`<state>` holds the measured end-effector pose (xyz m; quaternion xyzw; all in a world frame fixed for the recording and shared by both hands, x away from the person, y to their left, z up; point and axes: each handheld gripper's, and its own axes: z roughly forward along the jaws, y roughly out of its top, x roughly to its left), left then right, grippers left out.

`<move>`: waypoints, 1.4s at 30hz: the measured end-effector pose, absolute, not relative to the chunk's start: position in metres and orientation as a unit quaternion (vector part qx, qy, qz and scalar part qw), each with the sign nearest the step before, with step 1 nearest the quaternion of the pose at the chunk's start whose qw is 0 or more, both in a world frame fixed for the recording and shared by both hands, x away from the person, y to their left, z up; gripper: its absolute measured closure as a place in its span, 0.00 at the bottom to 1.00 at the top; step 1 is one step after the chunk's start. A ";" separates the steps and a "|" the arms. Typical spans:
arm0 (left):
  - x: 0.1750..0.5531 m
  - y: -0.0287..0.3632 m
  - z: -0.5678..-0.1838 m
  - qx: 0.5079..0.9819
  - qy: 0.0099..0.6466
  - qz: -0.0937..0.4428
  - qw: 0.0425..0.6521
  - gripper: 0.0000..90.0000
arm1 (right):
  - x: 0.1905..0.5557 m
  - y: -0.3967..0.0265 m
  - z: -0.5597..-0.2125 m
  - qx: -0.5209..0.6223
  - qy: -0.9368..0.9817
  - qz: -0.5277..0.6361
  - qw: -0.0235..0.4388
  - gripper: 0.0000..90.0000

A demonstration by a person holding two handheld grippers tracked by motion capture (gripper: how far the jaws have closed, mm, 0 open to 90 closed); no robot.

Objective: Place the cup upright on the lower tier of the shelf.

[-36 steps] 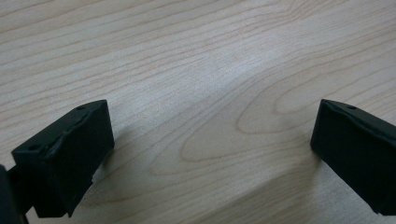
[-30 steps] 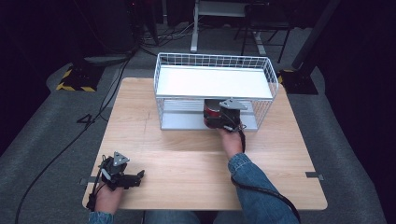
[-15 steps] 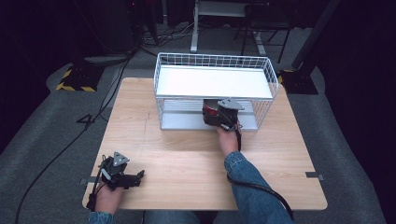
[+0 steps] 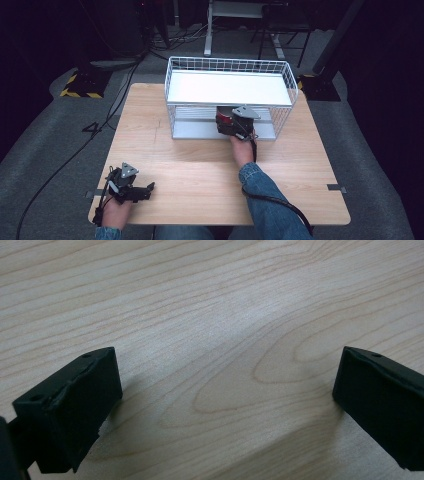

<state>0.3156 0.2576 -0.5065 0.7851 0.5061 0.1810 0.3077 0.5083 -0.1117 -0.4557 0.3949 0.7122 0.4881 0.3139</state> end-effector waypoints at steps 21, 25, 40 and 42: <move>0.317 0.258 -0.506 0.786 0.504 0.182 0.307 0.00 | 0.501 -0.120 -0.452 0.388 0.721 0.494 0.292 0.00; 0.317 0.258 -0.506 0.787 0.503 0.182 0.307 0.00 | 0.495 -0.125 -0.449 0.383 0.725 0.494 0.288 0.00; 0.316 0.258 -0.507 0.784 0.507 0.183 0.308 0.00 | 0.463 -0.158 -0.434 0.380 0.737 0.494 0.262 0.00; 0.316 0.258 -0.507 0.784 0.507 0.183 0.308 0.00 | 0.457 -0.162 -0.431 0.376 0.741 0.492 0.261 0.00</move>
